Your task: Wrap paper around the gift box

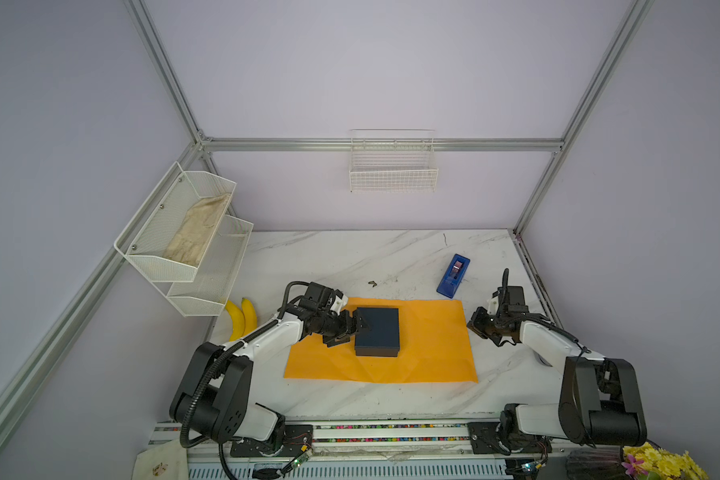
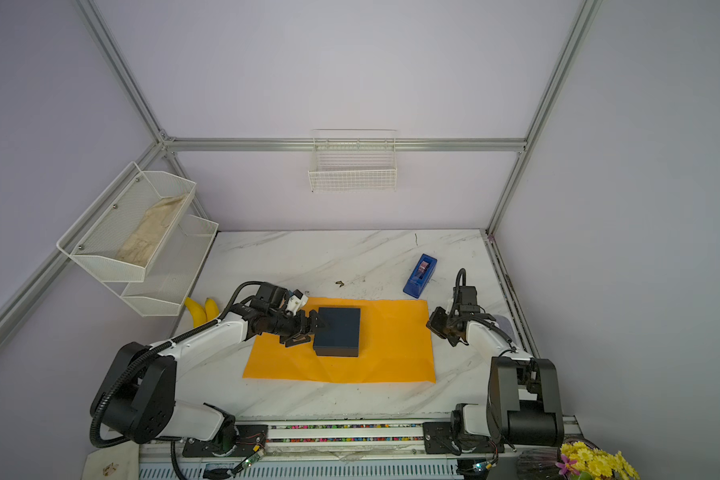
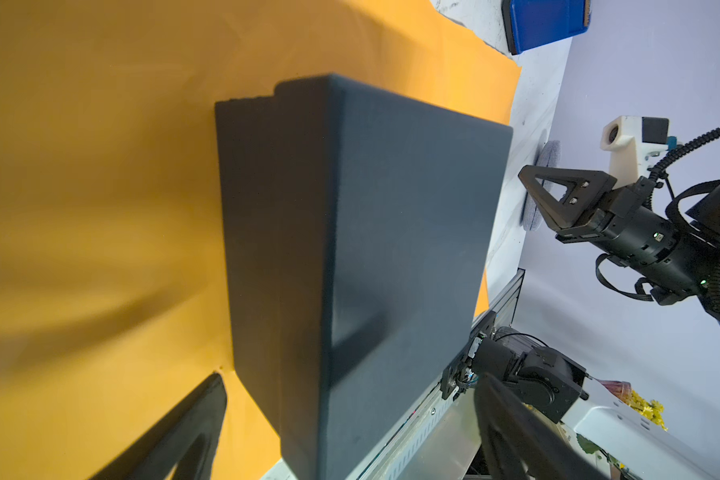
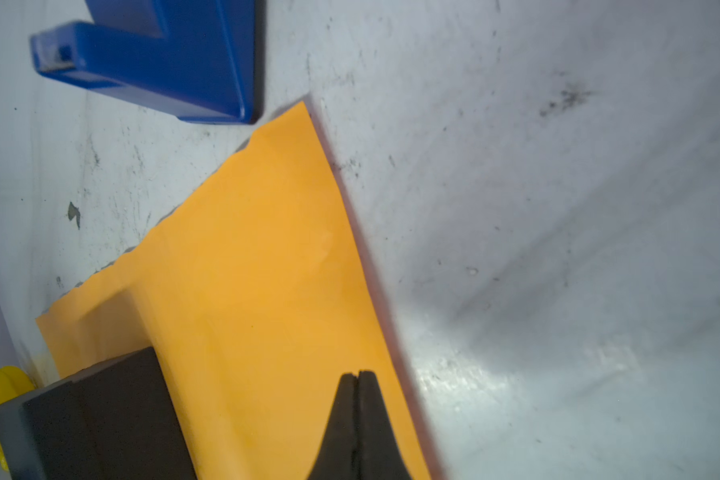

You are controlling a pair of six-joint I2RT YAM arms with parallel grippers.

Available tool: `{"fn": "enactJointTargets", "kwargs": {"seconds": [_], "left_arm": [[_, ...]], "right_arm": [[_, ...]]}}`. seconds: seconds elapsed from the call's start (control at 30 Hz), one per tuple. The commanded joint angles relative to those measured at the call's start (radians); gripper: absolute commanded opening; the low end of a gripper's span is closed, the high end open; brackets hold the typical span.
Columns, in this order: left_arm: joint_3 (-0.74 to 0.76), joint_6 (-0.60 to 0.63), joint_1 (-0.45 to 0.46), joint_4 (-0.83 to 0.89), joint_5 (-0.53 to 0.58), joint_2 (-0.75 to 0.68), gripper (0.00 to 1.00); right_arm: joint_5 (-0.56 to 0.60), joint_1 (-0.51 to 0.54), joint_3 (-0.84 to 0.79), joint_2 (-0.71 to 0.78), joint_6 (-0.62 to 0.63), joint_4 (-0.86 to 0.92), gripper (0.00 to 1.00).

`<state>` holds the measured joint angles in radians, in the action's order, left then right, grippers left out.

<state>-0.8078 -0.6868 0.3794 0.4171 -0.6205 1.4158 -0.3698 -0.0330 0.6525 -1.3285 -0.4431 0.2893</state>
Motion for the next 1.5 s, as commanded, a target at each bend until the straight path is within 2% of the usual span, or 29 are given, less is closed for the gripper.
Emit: {"fn": "enactJointTargets", "kwargs": {"seconds": [0.0, 0.2, 0.23, 0.3, 0.5, 0.57, 0.73, 0.93, 1.17, 1.33, 1.47], "left_arm": [[-0.093, 0.029, -0.01, 0.027, 0.008, -0.05, 0.92], [-0.09, 0.033, -0.011, 0.033, 0.011, -0.048, 0.92], [-0.09, 0.033, -0.011, 0.033, 0.01, -0.044, 0.92], [-0.087, 0.033, -0.011, 0.031, 0.008, -0.036, 0.92], [-0.085, 0.035, -0.011, 0.03, 0.002, -0.031, 0.92], [-0.082, 0.036, -0.011, 0.03, 0.002, -0.031, 0.92], [-0.082, 0.035, -0.011, 0.03, 0.004, -0.034, 0.92], [-0.077, 0.031, -0.011, 0.025, 0.005, -0.035, 0.92], [-0.075, 0.025, -0.011, 0.017, 0.004, -0.037, 0.92], [-0.073, 0.023, -0.011, 0.014, 0.0, -0.031, 0.92], [-0.074, 0.024, -0.011, 0.01, -0.004, -0.028, 0.92]], "right_arm": [[0.043, 0.0, 0.035, 0.048, -0.023, 0.039, 0.0], [0.031, 0.001, 0.029, 0.012, -0.034, 0.044, 0.0], [0.029, -0.001, 0.022, -0.001, -0.031, 0.04, 0.06], [0.027, 0.001, 0.013, -0.033, -0.014, 0.027, 0.29], [-0.004, 0.0, 0.015, -0.117, 0.001, -0.018, 0.49], [-0.024, -0.001, 0.019, -0.143, 0.007, -0.034, 0.52], [-0.094, 0.0, 0.03, -0.202, 0.023, -0.05, 0.52], [-0.224, 0.0, 0.008, -0.18, 0.014, -0.094, 0.5], [-0.21, -0.001, -0.013, -0.114, 0.002, -0.038, 0.43], [-0.212, -0.001, -0.04, -0.079, -0.005, -0.067, 0.35], [-0.135, -0.001, -0.009, -0.128, 0.025, -0.077, 0.35]]}}
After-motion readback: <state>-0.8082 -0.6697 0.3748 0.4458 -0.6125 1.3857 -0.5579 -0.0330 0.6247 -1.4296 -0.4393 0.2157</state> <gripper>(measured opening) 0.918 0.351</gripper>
